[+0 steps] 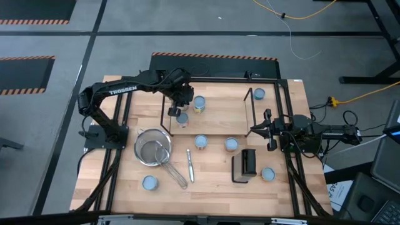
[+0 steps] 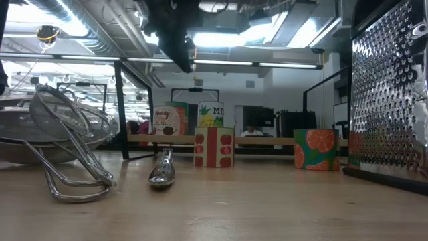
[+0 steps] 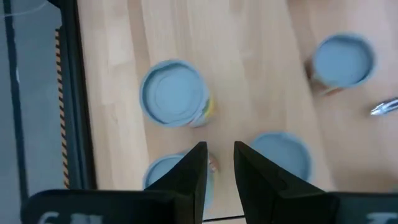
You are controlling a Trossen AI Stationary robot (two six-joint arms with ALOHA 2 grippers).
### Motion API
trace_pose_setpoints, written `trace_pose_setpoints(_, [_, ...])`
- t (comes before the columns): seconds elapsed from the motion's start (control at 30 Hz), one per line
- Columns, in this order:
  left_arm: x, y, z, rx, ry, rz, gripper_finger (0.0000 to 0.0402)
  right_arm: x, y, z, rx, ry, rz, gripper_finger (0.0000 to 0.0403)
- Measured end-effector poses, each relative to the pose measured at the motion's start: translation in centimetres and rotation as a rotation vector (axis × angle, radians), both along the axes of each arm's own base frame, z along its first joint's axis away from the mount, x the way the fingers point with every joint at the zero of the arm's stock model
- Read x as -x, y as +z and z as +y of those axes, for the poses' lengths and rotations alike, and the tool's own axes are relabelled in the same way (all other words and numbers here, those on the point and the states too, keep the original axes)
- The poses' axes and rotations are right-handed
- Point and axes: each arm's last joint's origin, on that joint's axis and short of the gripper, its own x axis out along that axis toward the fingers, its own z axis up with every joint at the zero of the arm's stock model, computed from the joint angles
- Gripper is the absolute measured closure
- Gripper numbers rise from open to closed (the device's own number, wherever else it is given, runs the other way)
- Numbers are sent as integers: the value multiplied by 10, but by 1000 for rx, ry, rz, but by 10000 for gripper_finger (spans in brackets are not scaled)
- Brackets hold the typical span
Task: Pick and place cans onto a shelf
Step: Put the blue can on the shelf
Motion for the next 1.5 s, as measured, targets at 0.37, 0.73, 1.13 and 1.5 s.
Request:
trace_pose_setpoints(0.37, [-12,30,-59,127,33,-52,329,0,0,0,0,0,0,358])
trace_pose_setpoints(0.73, [-22,15,-127,183,-3,-76,329,0,0,0,0,0,-4,358])
trace_pose_setpoints(1.13, [-35,-46,-175,191,-100,-265,329,1,11,0,-6,-1,-111,341])
trace_pose_setpoints(1.5, [-35,-73,-173,197,-103,-337,329,8,40,-2,-72,-59,-264,270])
